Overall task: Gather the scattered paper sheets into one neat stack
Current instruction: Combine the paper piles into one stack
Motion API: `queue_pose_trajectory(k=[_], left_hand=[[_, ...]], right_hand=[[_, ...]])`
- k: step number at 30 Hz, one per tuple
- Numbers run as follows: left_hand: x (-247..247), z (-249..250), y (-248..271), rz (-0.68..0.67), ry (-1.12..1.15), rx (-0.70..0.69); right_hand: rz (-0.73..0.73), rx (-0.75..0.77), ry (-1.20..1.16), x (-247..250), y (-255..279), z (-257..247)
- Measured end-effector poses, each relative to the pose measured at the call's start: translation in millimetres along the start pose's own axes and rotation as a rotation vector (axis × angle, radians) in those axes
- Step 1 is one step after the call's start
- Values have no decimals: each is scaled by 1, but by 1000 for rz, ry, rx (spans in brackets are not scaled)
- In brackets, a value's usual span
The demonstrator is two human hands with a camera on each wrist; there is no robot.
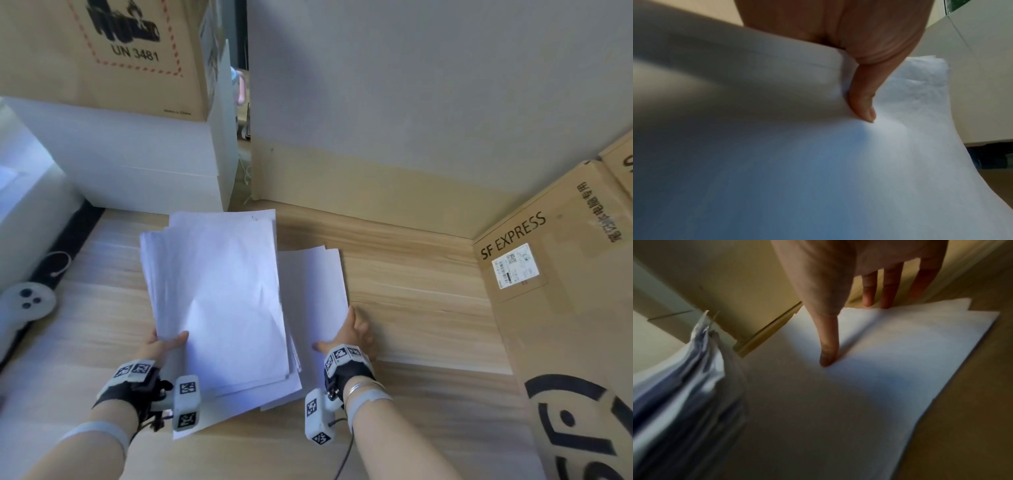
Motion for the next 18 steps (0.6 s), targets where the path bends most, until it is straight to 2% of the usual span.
queue_pose_trajectory(k=[6,10,13,18], left_hand=[[0,0,0,-29,18,-7],[2,-5,-2,-32,1,11],[6,-9,-7,-33,-3,16],[9,-12,-14,-40,-61,25]], right_hand=[[0,-40,28,-1,-1,-2],[-21,-4,81,3,-4,3],[-58,20,-73,6,-8,10],[54,-4,-397,30,-13,37]])
Point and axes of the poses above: each hand's wrist, its own y-axis away from the middle knuckle, its own x-axis out of the back of the hand, z = x × y, the point moved 4 cm from there along -y, towards the middle knuckle, and after that the axes turned 2 degrees about z, right-handed, at the moved point
